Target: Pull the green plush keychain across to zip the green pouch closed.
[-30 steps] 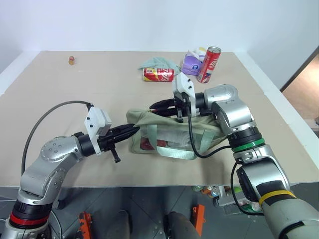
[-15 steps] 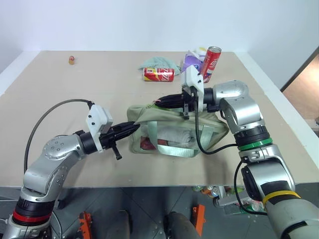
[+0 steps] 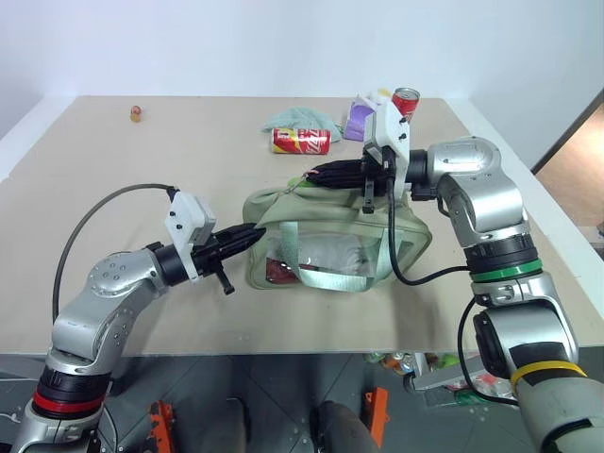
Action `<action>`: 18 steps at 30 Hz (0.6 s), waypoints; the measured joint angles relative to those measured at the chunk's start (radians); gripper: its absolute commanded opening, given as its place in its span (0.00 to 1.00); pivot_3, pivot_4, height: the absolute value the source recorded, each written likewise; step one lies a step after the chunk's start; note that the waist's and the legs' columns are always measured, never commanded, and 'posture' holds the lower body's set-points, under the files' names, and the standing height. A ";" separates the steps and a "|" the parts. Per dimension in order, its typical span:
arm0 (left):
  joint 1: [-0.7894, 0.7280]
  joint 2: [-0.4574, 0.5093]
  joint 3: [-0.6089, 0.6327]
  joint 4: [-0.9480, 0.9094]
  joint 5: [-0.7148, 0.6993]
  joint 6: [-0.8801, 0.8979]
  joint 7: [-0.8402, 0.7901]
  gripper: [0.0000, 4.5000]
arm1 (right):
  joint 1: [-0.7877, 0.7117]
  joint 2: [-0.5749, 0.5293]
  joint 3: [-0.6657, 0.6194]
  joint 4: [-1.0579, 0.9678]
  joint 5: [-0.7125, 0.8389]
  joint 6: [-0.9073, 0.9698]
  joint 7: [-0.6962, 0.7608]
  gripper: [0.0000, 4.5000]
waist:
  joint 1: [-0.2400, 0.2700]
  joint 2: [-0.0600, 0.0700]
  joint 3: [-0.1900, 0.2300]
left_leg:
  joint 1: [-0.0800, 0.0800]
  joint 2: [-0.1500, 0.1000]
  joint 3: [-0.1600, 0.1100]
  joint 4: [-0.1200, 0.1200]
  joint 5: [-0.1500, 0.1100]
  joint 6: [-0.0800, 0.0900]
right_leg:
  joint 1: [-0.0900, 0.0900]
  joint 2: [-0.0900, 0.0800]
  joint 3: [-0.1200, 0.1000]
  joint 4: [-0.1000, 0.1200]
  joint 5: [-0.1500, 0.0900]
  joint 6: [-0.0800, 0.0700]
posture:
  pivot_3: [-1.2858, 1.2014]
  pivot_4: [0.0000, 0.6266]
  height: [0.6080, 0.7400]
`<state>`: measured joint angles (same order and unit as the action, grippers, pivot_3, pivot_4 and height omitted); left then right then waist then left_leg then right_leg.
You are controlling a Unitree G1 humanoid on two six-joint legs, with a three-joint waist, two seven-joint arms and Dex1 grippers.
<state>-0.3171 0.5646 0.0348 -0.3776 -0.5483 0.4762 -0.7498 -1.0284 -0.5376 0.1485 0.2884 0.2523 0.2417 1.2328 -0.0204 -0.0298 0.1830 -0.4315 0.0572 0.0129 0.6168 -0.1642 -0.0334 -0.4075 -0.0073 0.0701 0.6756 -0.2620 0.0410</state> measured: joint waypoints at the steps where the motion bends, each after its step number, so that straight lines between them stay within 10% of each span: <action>1: -0.002 -0.002 0.000 0.002 0.000 0.001 0.003 0.00 | 0.000 -0.002 0.000 -0.003 0.000 -0.001 -0.003 0.01 | 0.000 0.000 0.000 | 0.000 0.000 0.000 0.000 0.000 0.000 | 0.000 0.000 0.000 0.000 0.000 0.000 | 0.52 0.24 1.00; 18: -0.067 -0.071 0.010 0.067 -0.004 0.033 0.112 0.00 | 0.005 -0.084 -0.073 -0.030 0.002 -0.038 -0.124 0.01 | -0.002 0.000 0.000 | 0.000 0.001 0.000 0.000 0.000 0.000 | -0.001 0.001 0.001 0.000 0.000 0.000 | 0.52 0.24 1.00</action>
<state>-0.3837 0.4933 0.0451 -0.3106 -0.5523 0.5089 -0.6376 -1.0235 -0.6212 0.0758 0.2582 0.2545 0.2035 1.1089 -0.0221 -0.0296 0.1831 -0.4319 0.0578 0.0131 0.6163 -0.1644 -0.0332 -0.4087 -0.0061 0.0707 0.6757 -0.2620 0.0408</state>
